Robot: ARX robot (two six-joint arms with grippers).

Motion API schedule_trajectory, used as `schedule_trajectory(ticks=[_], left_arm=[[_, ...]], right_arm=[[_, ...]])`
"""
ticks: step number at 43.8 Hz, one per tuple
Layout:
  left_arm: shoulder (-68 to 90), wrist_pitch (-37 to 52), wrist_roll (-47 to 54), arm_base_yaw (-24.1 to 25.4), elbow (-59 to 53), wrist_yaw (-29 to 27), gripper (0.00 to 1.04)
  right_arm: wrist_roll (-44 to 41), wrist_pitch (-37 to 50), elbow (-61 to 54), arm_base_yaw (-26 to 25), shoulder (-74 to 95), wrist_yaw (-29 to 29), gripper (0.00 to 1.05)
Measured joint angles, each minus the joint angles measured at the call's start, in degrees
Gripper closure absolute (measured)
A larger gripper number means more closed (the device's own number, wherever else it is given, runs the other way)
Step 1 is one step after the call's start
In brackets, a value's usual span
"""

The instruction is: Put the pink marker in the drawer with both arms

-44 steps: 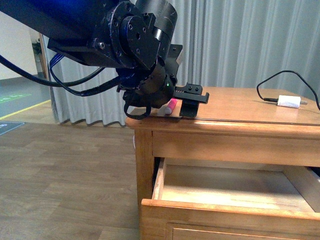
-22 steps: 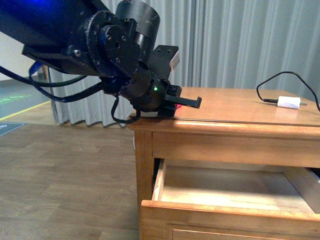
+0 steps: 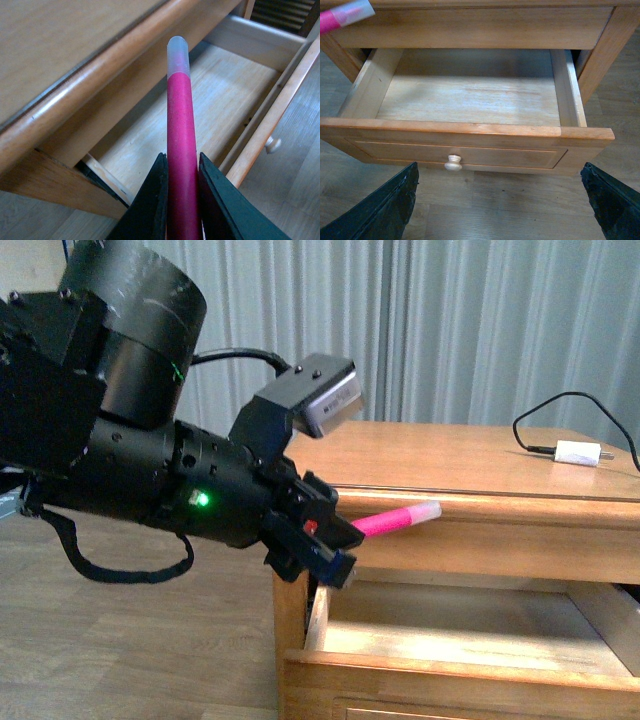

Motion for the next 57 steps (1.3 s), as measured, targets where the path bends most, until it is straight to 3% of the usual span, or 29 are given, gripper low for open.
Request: schedule_trajectory(ticks=[25, 31, 36, 46, 57], left_arm=[[12.0, 3.98, 0.52, -5.07, 4.7, -10.49, 0.89], [12.31, 5.42, -0.94, -5.35, 4.98, -11.63, 0.71], [11.58, 6.54, -3.56, -4.9, 4.46, -14.25, 0.49], [2.05, 9.55, -14.08, 0.33, -3.48, -18.93, 0.05], [-16.81, 10.47, -20.74, 6.73, -16.57, -15.8, 0.06]], right_arm=[[0.0, 0.0, 0.0, 0.0, 0.0, -0.02, 0.08], [0.0, 0.0, 0.0, 0.0, 0.0, -0.02, 0.08], [0.0, 0.0, 0.0, 0.0, 0.0, 0.0, 0.08], [0.0, 0.0, 0.0, 0.0, 0.0, -0.02, 0.08], [0.0, 0.0, 0.0, 0.0, 0.0, 0.0, 0.08]])
